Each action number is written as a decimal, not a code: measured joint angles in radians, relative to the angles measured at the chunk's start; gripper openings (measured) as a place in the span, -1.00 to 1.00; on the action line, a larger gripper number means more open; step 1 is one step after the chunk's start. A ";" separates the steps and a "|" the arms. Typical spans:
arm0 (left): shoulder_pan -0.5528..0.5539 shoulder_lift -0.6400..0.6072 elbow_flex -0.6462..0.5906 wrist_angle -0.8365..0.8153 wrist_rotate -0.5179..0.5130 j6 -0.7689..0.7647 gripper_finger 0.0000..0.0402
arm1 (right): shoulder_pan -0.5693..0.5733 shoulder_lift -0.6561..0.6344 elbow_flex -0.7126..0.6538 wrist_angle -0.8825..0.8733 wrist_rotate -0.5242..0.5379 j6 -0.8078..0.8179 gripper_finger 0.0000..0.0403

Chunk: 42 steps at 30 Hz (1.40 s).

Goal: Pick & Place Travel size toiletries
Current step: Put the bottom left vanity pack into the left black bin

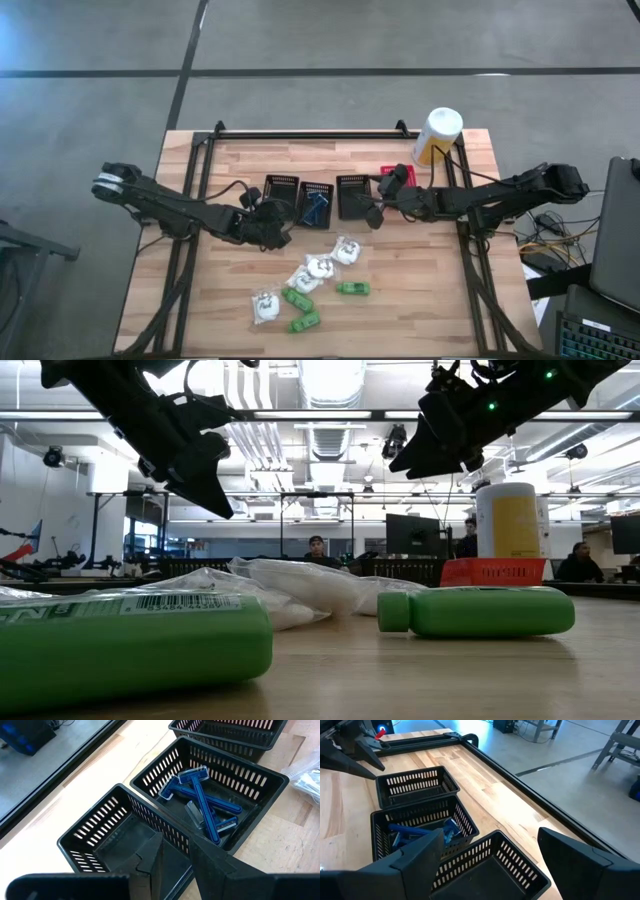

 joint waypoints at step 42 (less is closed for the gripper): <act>0.005 0.000 0.000 -0.026 0.176 0.220 -0.51 | 0.000 0.000 0.000 0.000 0.002 0.037 0.70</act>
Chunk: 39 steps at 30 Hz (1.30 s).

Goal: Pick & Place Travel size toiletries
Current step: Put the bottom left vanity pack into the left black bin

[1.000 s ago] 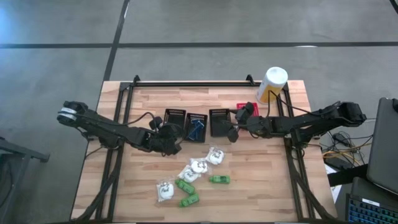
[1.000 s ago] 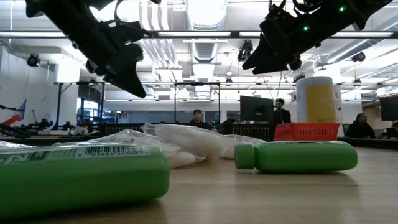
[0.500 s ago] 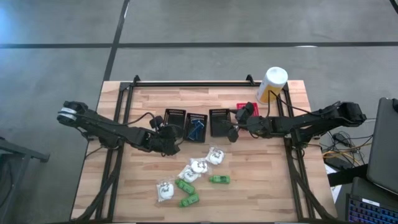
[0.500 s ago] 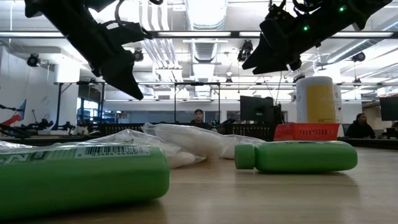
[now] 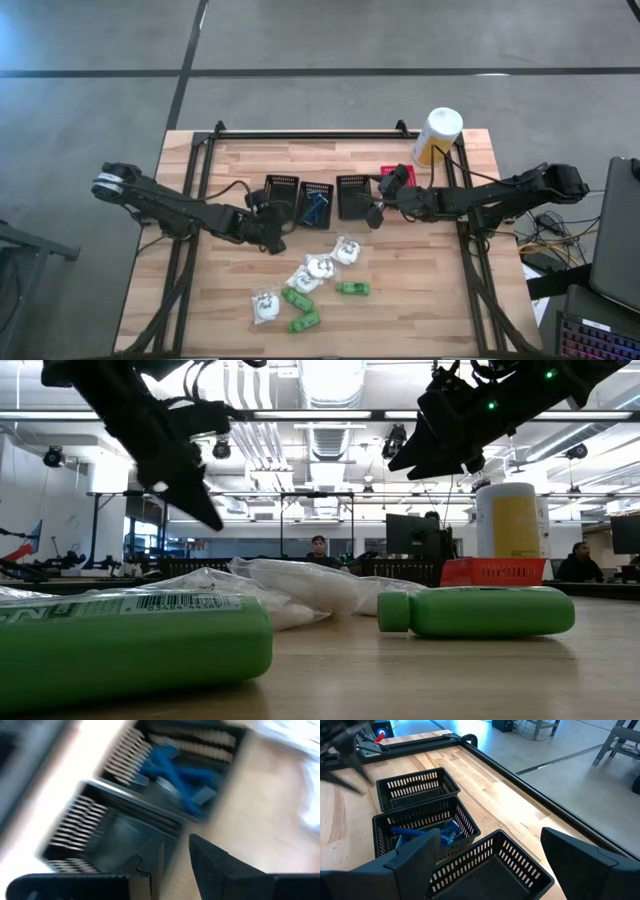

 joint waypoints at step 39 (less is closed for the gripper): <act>0.012 -0.013 -0.164 0.187 0.792 -0.018 -0.50 | 0.000 0.000 0.000 0.000 -0.002 0.000 0.52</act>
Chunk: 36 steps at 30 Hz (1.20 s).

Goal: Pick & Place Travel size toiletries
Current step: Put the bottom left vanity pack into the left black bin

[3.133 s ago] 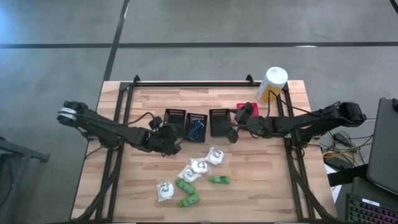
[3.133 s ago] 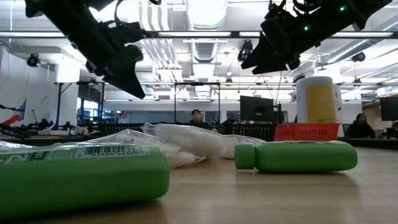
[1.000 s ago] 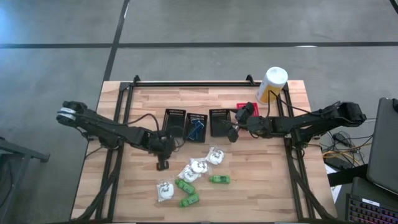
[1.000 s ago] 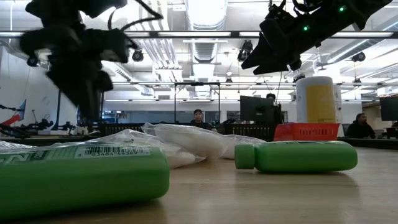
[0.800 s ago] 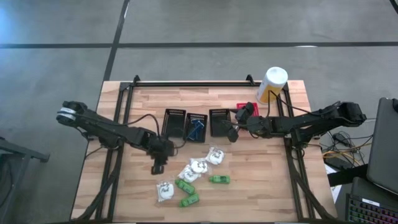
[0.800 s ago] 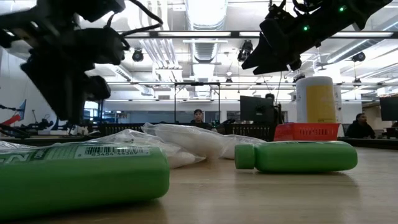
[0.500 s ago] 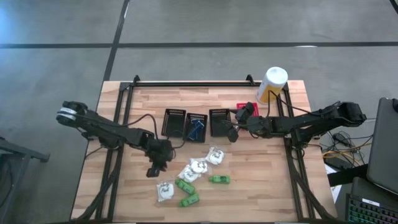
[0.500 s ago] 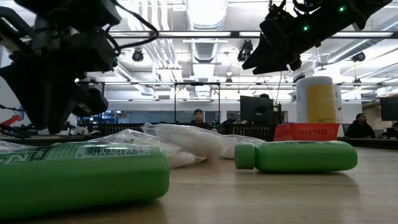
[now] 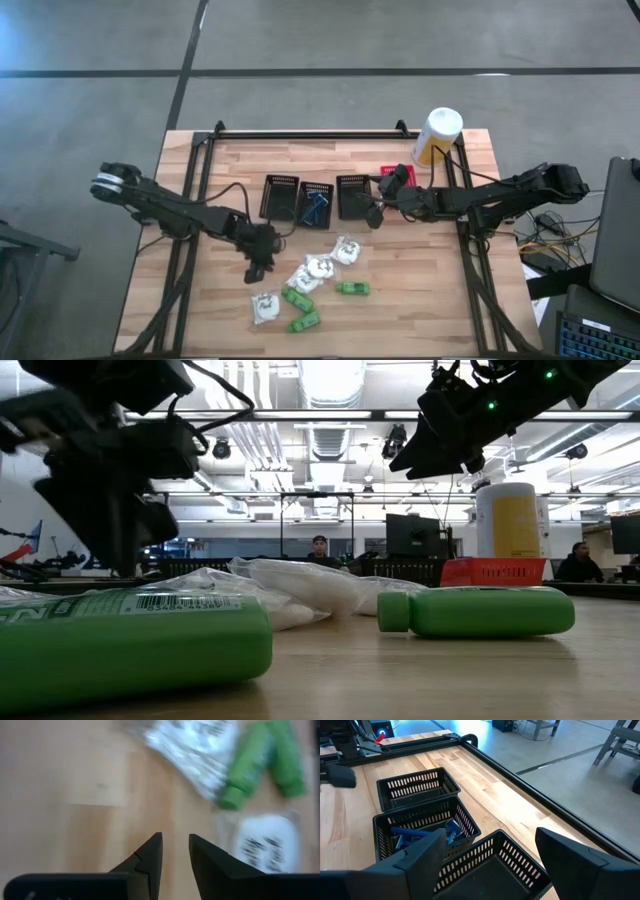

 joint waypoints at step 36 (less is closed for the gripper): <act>-0.023 0.007 -0.176 0.319 0.199 -0.042 0.43 | 0.000 0.000 0.000 0.004 -0.001 0.000 0.52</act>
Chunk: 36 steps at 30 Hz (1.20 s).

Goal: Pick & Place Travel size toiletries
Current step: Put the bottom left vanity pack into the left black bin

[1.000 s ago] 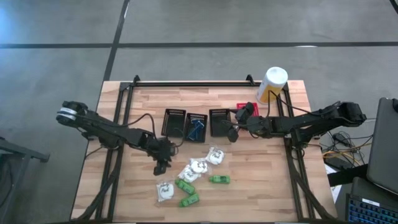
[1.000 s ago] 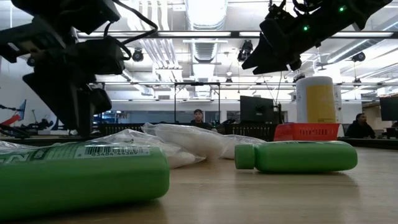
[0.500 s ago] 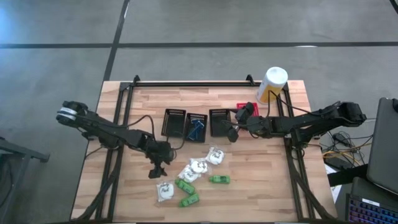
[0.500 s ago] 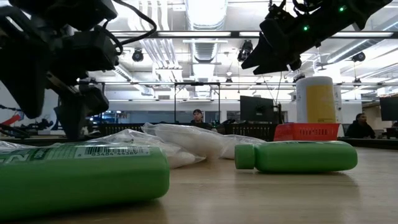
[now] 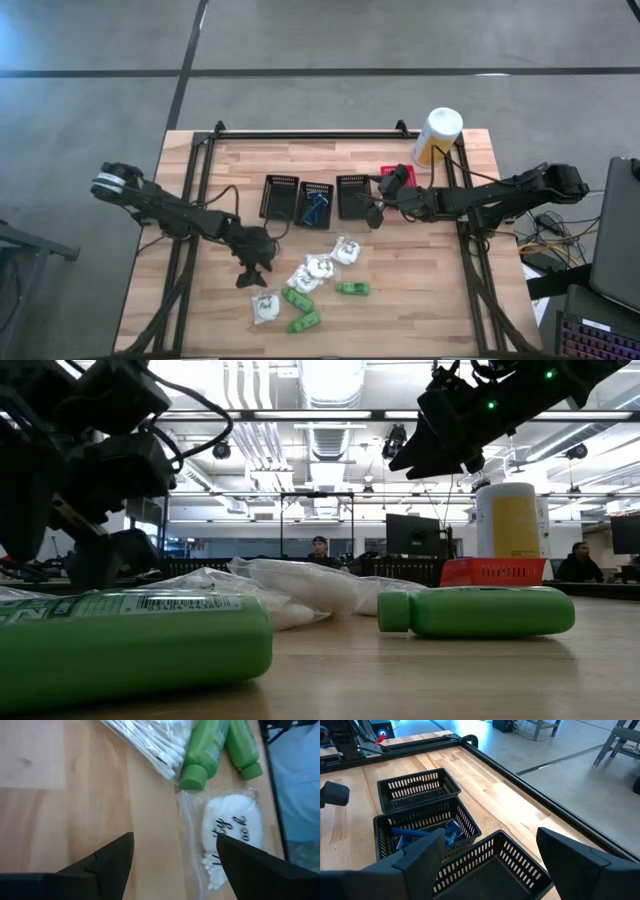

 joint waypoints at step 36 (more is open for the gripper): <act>-0.080 0.116 -0.034 0.166 0.105 -0.117 -0.20 | 0.000 0.000 0.000 0.000 0.000 0.000 0.72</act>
